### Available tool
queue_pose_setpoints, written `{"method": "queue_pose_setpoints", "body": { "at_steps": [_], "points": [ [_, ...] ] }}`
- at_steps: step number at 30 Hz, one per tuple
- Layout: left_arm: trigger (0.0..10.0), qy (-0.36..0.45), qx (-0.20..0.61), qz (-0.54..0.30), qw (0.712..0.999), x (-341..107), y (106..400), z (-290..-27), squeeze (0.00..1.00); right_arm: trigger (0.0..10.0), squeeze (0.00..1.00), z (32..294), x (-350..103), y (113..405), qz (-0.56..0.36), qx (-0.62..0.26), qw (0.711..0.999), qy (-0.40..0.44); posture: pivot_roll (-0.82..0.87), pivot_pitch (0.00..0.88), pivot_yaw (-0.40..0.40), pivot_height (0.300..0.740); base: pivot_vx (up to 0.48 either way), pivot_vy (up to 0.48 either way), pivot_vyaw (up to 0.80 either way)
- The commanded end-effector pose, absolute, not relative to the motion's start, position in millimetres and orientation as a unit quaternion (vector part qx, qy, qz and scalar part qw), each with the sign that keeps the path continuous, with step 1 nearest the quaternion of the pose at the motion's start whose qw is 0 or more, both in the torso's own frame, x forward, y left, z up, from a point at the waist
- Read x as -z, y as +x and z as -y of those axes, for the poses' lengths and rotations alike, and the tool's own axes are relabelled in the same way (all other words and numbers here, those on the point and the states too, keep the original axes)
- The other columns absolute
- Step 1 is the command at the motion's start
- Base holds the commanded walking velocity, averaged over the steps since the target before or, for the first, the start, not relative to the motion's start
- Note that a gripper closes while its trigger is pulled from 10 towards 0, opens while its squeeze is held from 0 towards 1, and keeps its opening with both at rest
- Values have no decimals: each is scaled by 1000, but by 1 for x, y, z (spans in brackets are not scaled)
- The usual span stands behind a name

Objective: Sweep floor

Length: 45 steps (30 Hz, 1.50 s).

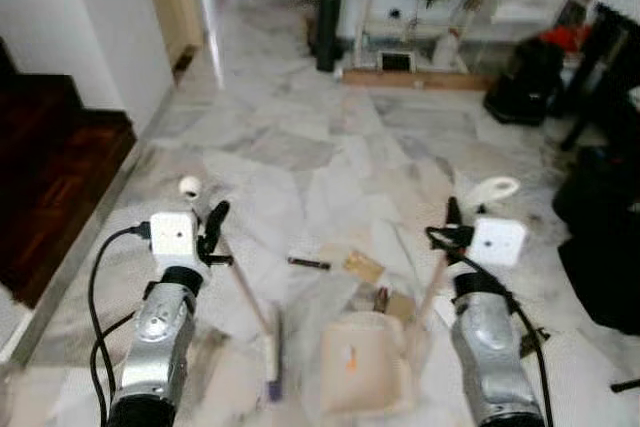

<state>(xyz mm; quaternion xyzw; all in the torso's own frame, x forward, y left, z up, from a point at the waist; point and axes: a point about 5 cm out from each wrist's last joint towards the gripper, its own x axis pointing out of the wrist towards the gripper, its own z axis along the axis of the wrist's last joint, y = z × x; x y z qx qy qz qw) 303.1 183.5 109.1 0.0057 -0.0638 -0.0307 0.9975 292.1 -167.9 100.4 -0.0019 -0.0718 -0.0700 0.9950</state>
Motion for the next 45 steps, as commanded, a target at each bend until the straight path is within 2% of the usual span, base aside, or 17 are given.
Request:
{"method": "queue_pose_setpoints", "body": {
  "at_steps": [1,35,45],
  "points": [
    [10000,8,36,85,996,-118,306,-180,0,10000,0,174,-109,293,91,80,993,-2,36,0,1,740,311,0,0],
    [10000,7,34,88,996,-119,307,-180,0,10000,0,177,-110,293,93,83,992,-4,27,0,-3,740,308,0,0],
    [10000,7,38,93,995,-120,308,-179,0,10000,0,176,-109,293,91,86,992,0,26,0,4,740,0,0,0]
  ]
}}
